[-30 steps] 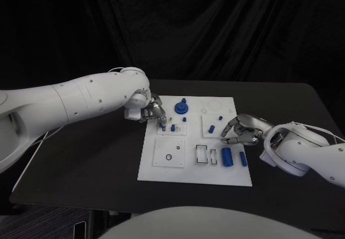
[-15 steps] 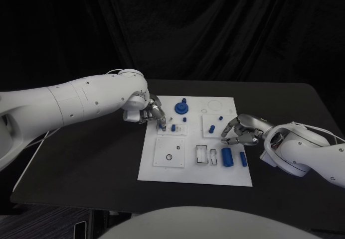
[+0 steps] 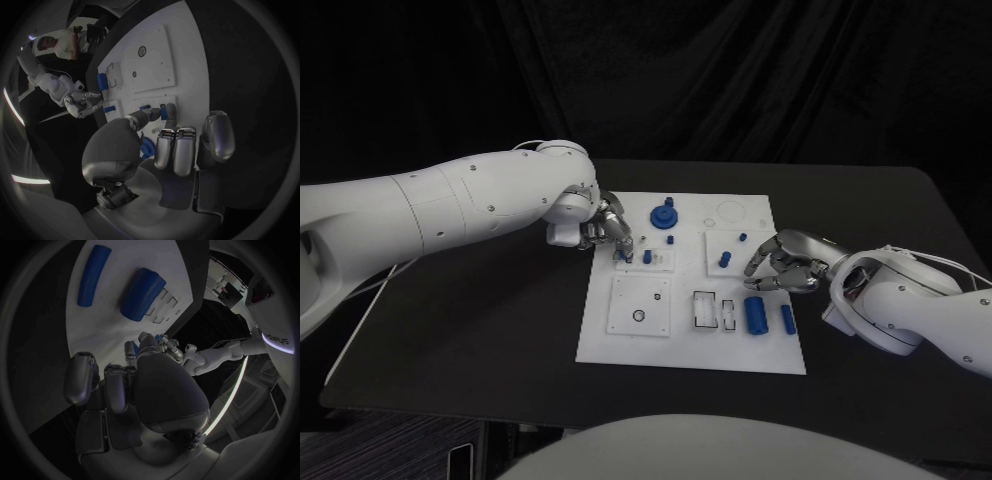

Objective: Assemble the parts on the task board

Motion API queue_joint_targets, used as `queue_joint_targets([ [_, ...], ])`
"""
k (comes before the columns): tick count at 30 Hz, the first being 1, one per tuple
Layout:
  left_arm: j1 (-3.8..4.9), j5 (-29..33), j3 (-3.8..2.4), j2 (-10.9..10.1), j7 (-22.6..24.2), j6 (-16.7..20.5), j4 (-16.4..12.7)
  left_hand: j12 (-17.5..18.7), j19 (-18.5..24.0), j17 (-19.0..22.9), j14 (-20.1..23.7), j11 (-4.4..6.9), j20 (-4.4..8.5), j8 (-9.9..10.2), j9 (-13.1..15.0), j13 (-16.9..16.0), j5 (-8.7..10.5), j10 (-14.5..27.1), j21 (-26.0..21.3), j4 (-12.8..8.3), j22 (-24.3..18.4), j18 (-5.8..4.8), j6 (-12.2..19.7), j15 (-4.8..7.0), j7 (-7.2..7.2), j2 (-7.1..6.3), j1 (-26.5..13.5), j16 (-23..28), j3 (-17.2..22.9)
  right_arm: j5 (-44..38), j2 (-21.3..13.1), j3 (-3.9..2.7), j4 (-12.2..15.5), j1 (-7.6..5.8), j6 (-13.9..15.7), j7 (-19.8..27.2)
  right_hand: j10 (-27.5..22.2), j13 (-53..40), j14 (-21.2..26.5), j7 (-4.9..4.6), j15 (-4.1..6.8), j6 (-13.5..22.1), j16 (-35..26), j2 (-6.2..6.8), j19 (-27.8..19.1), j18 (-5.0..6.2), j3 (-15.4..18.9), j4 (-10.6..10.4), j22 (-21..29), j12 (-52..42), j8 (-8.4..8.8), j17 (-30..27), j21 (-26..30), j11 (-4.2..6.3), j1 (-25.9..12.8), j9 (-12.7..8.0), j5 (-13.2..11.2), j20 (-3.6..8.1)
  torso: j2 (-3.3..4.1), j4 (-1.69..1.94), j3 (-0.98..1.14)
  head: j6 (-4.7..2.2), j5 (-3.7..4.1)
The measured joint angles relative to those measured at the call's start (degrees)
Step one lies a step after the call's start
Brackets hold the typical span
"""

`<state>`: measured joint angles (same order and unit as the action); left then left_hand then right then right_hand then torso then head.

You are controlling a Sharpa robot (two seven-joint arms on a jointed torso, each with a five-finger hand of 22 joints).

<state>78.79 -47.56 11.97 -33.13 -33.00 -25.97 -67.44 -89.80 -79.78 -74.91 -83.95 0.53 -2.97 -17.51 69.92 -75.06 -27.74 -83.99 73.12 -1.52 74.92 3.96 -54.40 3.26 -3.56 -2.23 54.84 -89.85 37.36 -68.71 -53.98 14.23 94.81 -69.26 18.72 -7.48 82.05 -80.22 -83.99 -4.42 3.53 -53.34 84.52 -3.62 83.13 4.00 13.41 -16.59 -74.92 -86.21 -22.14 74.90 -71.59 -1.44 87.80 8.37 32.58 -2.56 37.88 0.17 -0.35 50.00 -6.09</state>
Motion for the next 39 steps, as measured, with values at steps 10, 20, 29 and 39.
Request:
queue_joint_targets([
  [10, -0.02, -0.04, 0.05, 0.23, -0.43, -0.91, -0.05, 0.00, 0.00, 0.00, 0.00, 0.00, 0.00, 0.22, -0.14, 0.00, 0.01, 0.00, 0.00, -0.01, 0.00, 0.01, -0.29, 0.00, 0.09, -0.30, -0.30, 0.00, 0.00, 0.00, 0.01, 0.00, -0.02, 0.01, -0.05, -0.03, 0.00, 0.00, 0.01, 0.00, -0.02, 0.00, 0.00, 0.00, 0.00, 0.00, 0.00, 0.00, -0.03, 0.00, 0.00, 0.00, 0.00, 0.00, 0.00, 0.01, 0.00, 0.00, -0.09, 0.00, 0.06, 0.00, 0.05],
  [20, -0.03, -0.05, -0.05, 0.59, -0.67, -2.10, 0.55, 0.00, 0.00, 0.00, 0.00, 0.00, 0.00, 0.44, -0.45, 0.00, 0.29, 0.00, -0.70, -0.17, -0.01, 0.00, -0.35, 0.00, 0.20, -0.36, -0.36, 0.00, 0.16, 0.00, 0.04, 0.00, -0.03, 0.01, -0.13, -0.11, 0.00, 0.00, -0.03, 0.00, -0.07, 0.00, 0.00, 0.00, 0.00, 0.00, 0.00, 0.00, -0.02, 0.00, 0.00, 0.00, 0.00, 0.00, 0.00, 0.01, 0.00, 0.00, -0.10, -0.09, 0.06, 0.00, -0.11],
  [29, 0.00, -0.08, -0.11, 0.91, -0.78, -2.55, 0.83, 0.00, 0.01, 0.00, 0.00, 0.00, 0.00, 0.78, -0.83, 0.00, 1.13, 0.00, -0.95, -0.17, -0.01, 0.00, -0.27, 0.00, 0.31, -0.06, -0.05, 0.00, 0.15, 0.00, 0.04, 0.00, -0.03, 0.01, -0.27, -0.25, 0.00, 0.00, -0.03, 0.00, -0.09, 0.00, 0.00, 0.00, 0.00, 0.00, 0.00, 0.00, -0.01, 0.00, 0.00, 0.00, 0.00, 0.00, 0.00, 0.01, 0.00, 0.00, -0.04, -0.03, 0.04, 0.00, -0.01],
  [39, 0.00, -0.05, -0.10, 1.20, -0.83, -2.53, 1.08, 0.00, 1.05, 0.00, 0.00, 0.00, 0.00, 1.91, -1.46, 0.00, 3.01, 0.00, -2.83, -0.87, -0.01, -0.01, -0.47, 0.00, 0.48, 0.17, 0.19, 0.00, -0.55, 0.00, 0.05, 0.00, 0.02, 0.01, -0.49, -0.43, 0.00, 0.00, -0.07, 0.00, -0.14, 0.00, -0.19, -0.26, 0.00, 0.00, 0.00, 0.00, -0.01, 0.00, 0.00, 0.00, 0.24, 0.00, -0.27, -0.13, -0.28, 0.00, -0.02, -0.02, 0.03, 0.00, 0.15],
])
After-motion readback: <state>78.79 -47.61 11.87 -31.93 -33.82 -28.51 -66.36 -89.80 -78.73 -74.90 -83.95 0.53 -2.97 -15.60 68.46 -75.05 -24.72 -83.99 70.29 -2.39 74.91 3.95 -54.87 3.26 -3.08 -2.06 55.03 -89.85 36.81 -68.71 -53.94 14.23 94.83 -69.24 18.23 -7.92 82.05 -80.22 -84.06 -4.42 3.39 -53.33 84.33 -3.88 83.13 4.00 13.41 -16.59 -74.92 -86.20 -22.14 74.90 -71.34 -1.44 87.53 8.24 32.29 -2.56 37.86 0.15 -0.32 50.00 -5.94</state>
